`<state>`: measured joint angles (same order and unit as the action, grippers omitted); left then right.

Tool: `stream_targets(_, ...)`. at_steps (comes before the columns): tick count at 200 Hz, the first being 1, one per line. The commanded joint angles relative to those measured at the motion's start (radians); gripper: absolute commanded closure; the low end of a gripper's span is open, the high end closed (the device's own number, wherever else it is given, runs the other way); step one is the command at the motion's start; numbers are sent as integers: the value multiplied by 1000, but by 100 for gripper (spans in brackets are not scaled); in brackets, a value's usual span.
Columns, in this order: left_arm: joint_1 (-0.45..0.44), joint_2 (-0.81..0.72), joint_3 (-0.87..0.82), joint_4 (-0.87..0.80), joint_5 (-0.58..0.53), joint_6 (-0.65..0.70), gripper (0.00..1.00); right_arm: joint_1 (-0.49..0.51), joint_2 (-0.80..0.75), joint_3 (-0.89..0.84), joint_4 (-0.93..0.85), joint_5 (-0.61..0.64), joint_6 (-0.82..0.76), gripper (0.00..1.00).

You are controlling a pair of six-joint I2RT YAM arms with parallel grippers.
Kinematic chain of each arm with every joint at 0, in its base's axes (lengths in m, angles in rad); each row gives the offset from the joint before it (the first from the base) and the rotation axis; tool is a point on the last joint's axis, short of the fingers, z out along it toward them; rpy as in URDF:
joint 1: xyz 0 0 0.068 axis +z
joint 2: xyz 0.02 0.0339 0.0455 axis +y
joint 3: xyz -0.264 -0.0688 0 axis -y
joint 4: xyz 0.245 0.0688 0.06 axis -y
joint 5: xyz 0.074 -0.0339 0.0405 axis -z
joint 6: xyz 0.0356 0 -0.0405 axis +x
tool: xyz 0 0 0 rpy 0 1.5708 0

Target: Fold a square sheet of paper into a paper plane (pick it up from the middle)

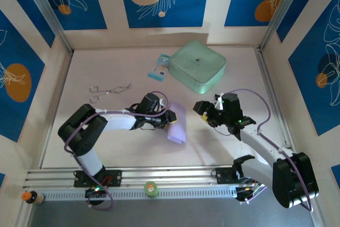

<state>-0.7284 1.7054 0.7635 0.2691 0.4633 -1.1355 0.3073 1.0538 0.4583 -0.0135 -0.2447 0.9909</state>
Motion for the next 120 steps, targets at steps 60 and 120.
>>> stream_targets(60,10,25,-8,-88,-31,51,60,18,87,52,8,-83,-25,26)
stream_targets(120,10,19,-4,-156,-59,79,60,36,151,81,4,-100,-31,27)
